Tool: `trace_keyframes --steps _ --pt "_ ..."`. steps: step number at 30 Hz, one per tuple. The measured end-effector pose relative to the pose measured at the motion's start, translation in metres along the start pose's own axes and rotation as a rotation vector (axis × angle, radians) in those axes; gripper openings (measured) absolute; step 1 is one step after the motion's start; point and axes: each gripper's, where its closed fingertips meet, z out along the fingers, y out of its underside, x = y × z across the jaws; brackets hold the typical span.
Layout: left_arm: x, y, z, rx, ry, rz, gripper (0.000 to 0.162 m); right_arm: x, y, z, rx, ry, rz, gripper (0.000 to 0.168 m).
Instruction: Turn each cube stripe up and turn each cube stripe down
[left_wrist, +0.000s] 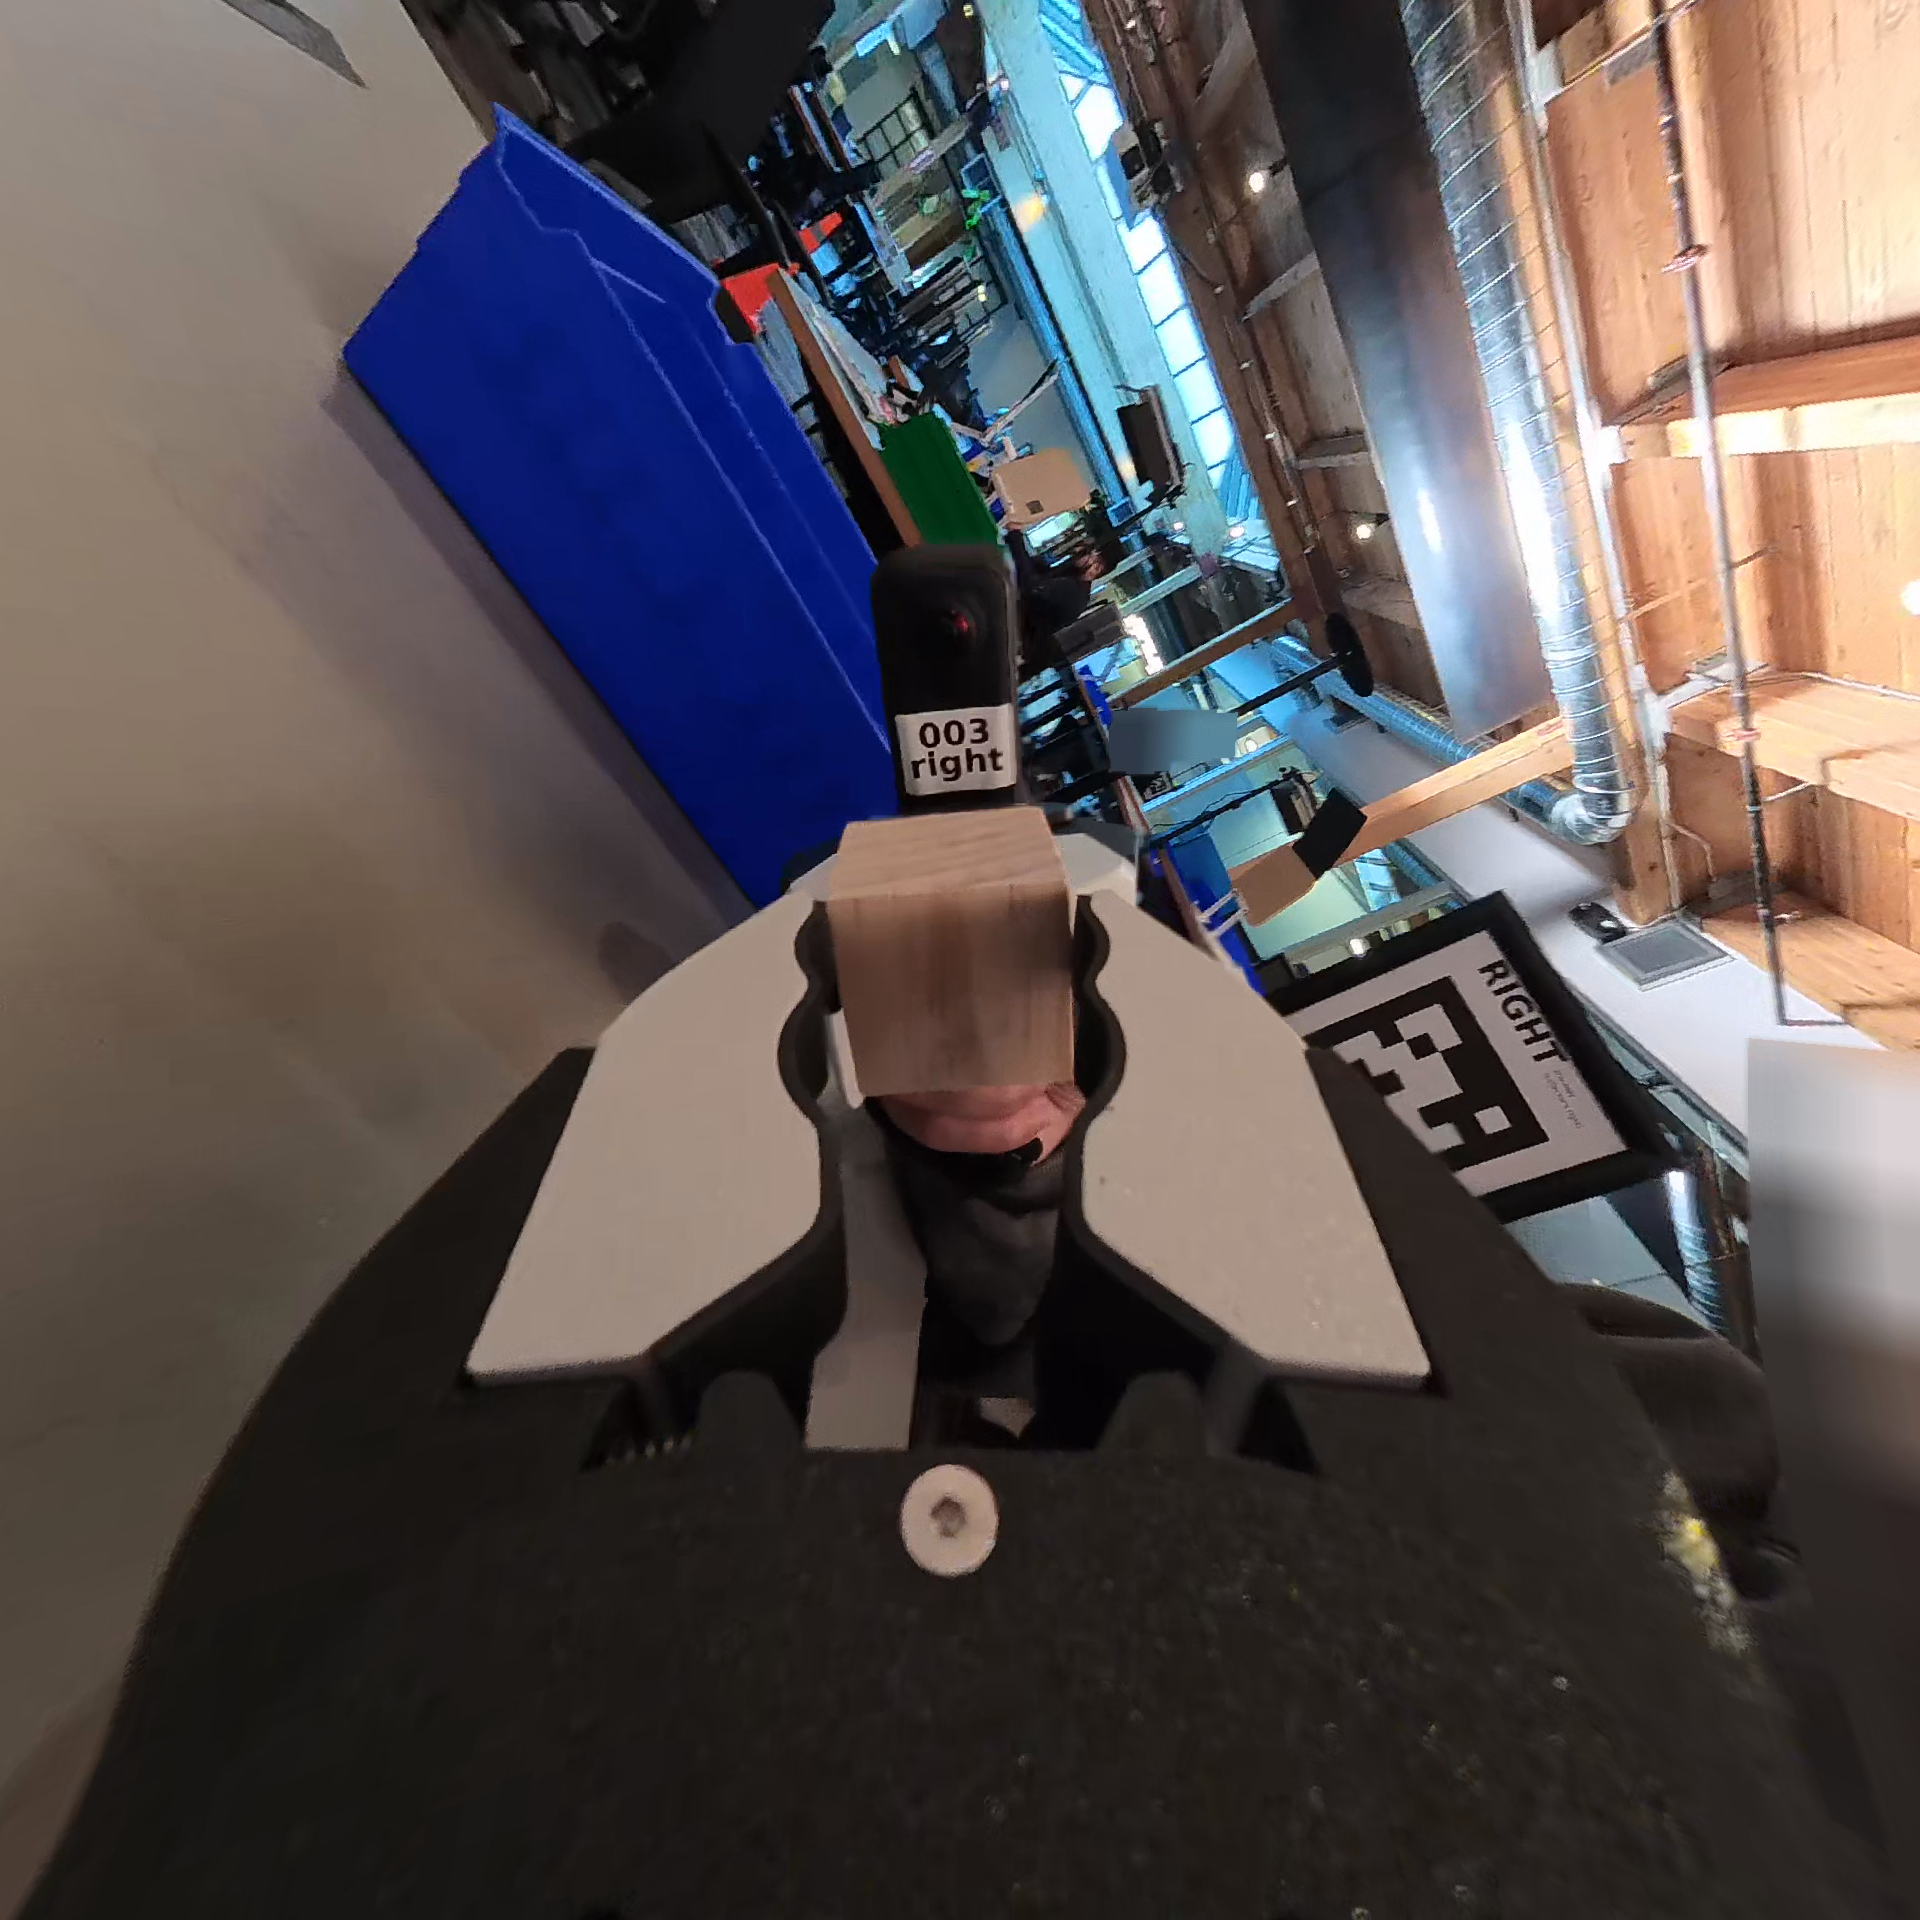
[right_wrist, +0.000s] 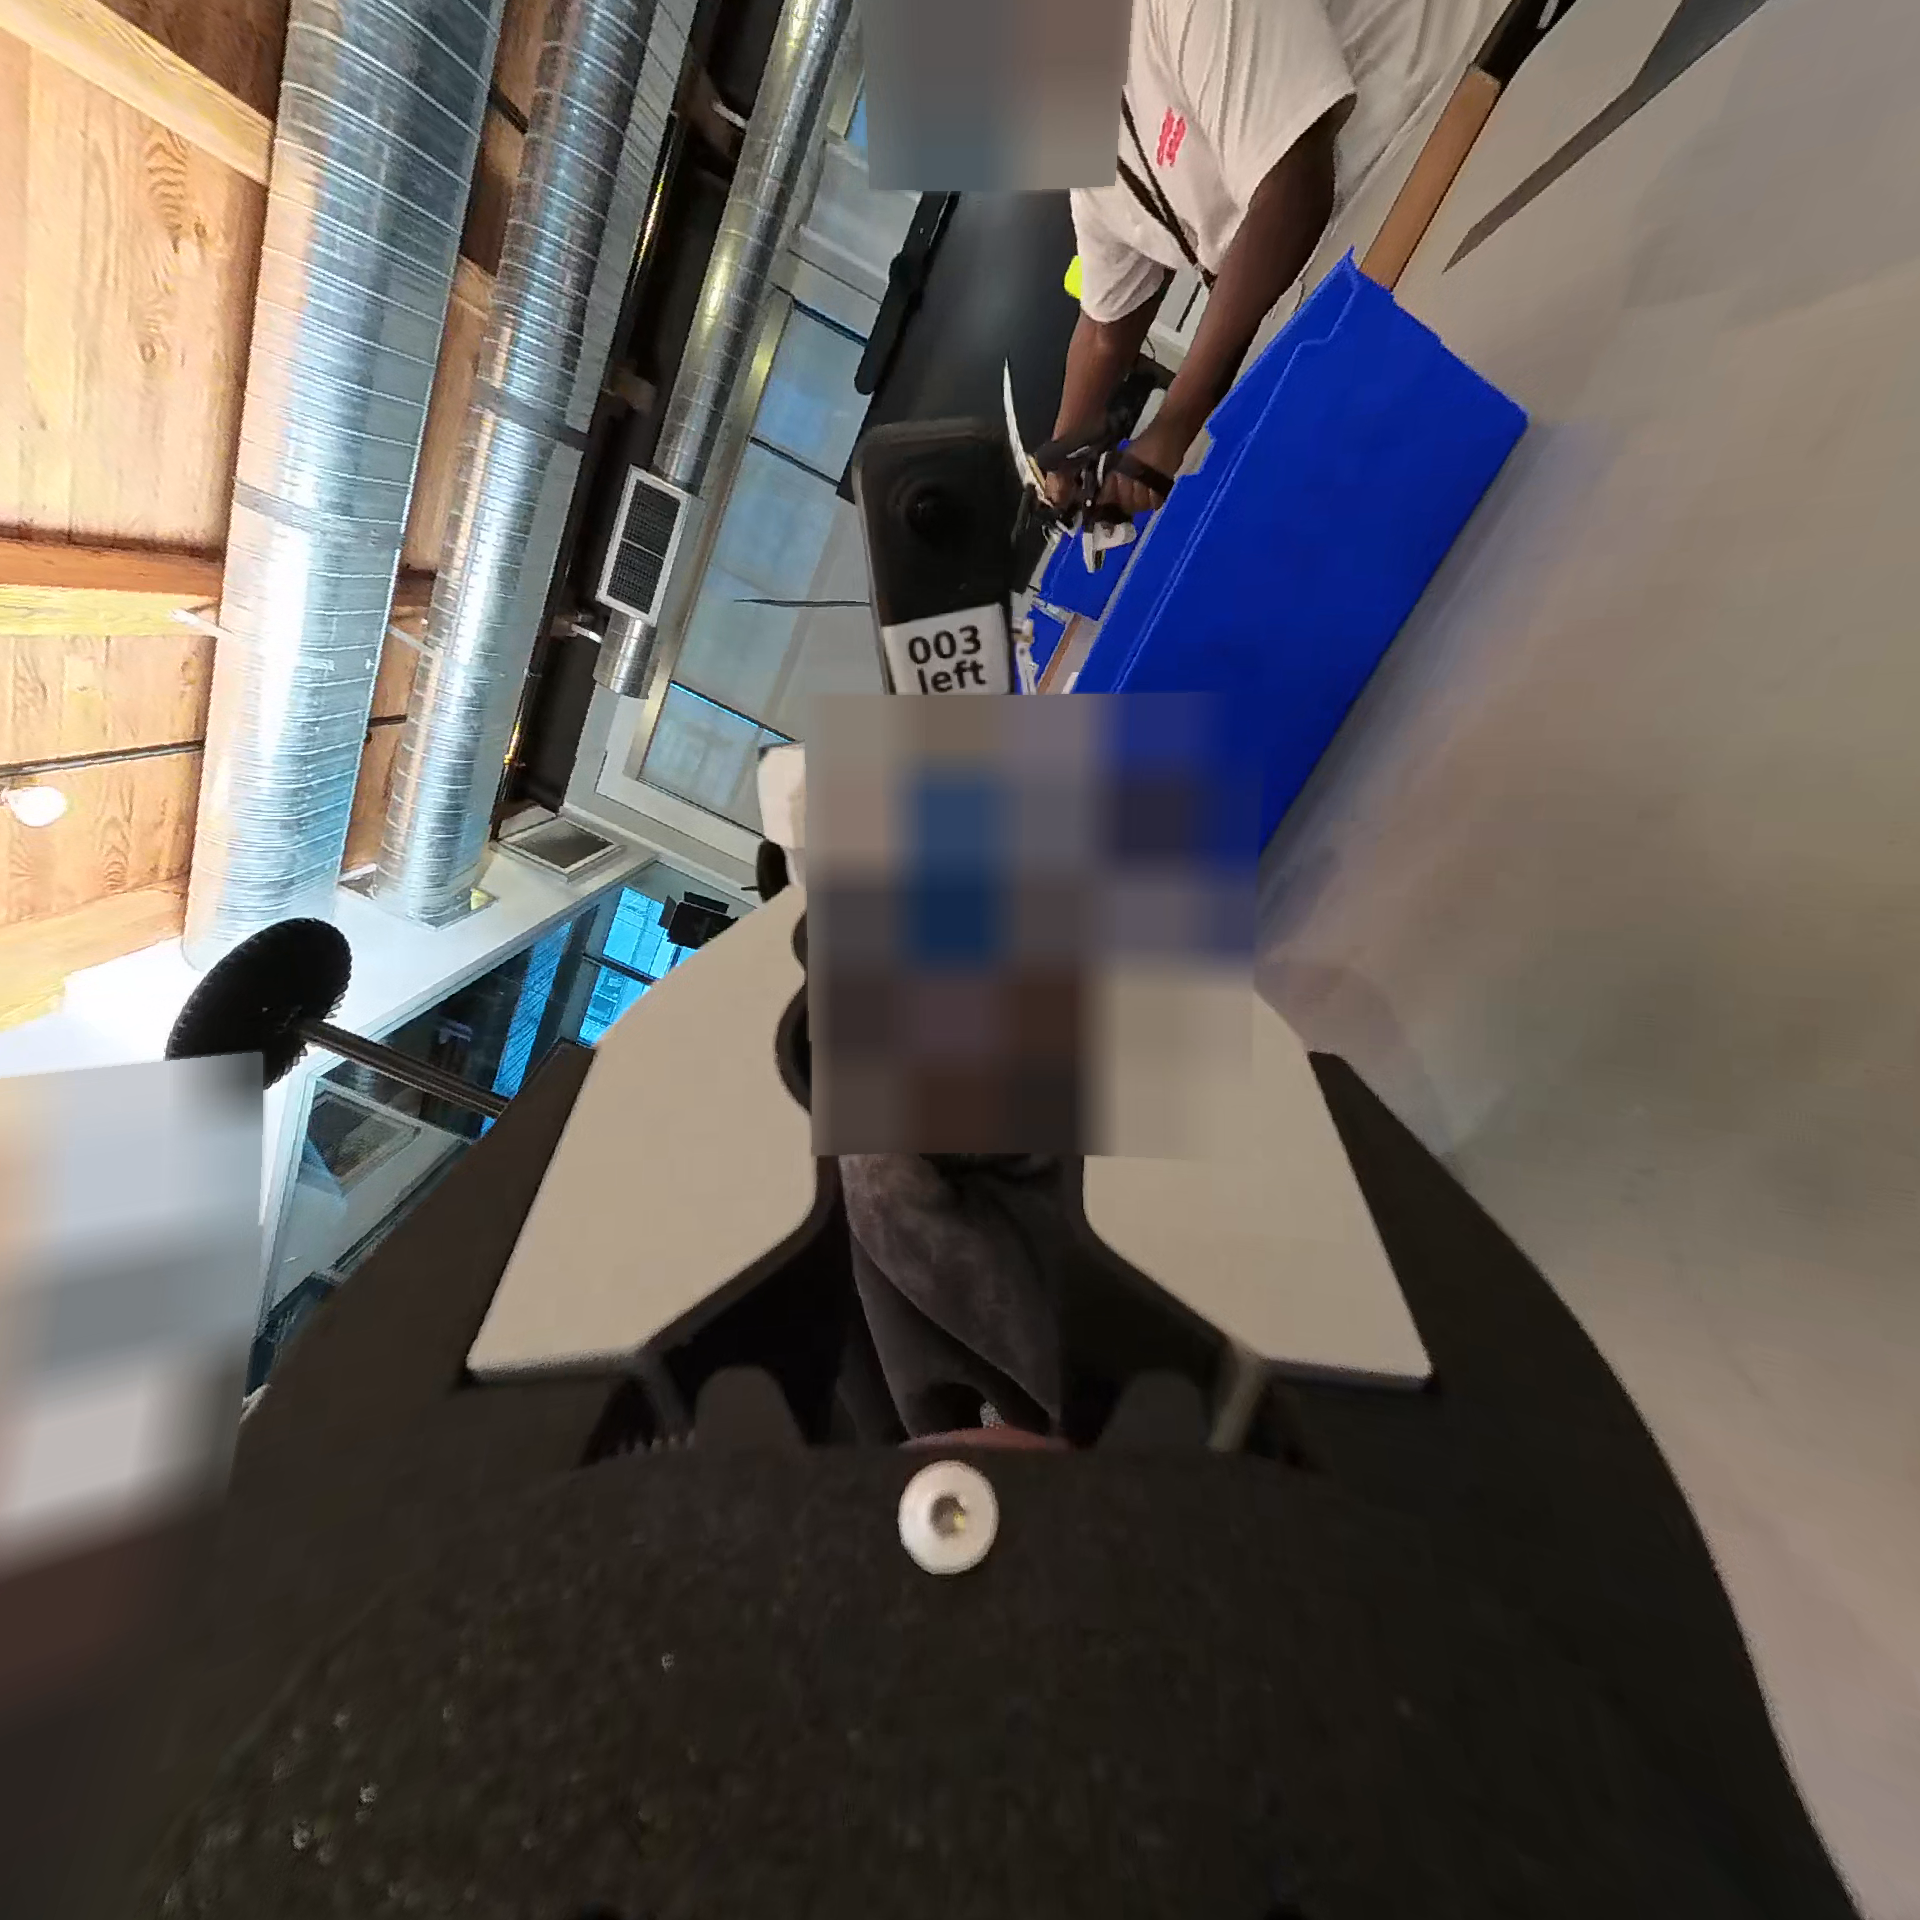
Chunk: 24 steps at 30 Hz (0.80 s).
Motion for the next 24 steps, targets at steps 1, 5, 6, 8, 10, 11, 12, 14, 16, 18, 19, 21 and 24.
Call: trace_keyframes --steps 1,5,6,8,10,11,12,14,16,18,19,21,24 --pt "0.001 0.000 -0.003 0.004 -0.022 0.019 0.049 0.000 0.000 -0.001 -0.001 0.007 -0.002 0.045" --pt "-0.016 0.008 -0.040 0.041 -0.308 0.212 0.080 0.000 -0.003 -0.010 0.013 0.031 -0.024 0.045" --pt "-0.030 0.011 -0.058 0.053 -0.465 0.290 0.084 0.000 -0.005 -0.014 0.020 0.049 -0.036 0.044" --pt "-0.049 0.017 -0.094 0.124 -0.755 0.444 0.085 0.004 -0.007 -0.021 0.025 0.115 -0.090 0.045" --pt "-0.052 0.037 -0.114 0.182 -0.873 0.540 0.081 0.004 -0.009 -0.026 0.024 0.188 -0.164 0.044" --pt "-0.052 0.048 -0.120 0.220 -0.895 0.563 0.080 0.003 -0.011 -0.029 0.025 0.229 -0.204 0.044" --pt "-0.050 0.059 -0.121 0.243 -0.881 0.577 0.077 0.001 -0.014 -0.032 0.027 0.270 -0.249 0.044" --pt "-0.054 0.079 -0.119 0.200 -0.871 0.580 0.083 -0.009 -0.025 -0.043 0.029 0.369 -0.364 0.045" --pt "-0.052 0.086 -0.117 0.174 -0.846 0.594 0.084 -0.023 -0.052 -0.070 0.067 0.554 -0.525 0.045" --pt "-0.045 0.085 -0.112 0.170 -0.798 0.611 0.083 -0.039 -0.095 -0.120 0.161 0.823 -0.675 0.045" --pt "-0.043 0.085 -0.110 0.161 -0.784 0.615 0.083 -0.044 -0.116 -0.150 0.207 0.955 -0.706 0.044" --pt "-0.042 0.085 -0.109 0.150 -0.775 0.613 0.078 -0.037 -0.147 -0.196 0.210 1.149 -0.666 0.045" --pt "-0.045 0.087 -0.109 0.134 -0.766 0.589 0.077 0.018 -0.181 -0.243 0.101 1.367 -0.514 0.045"
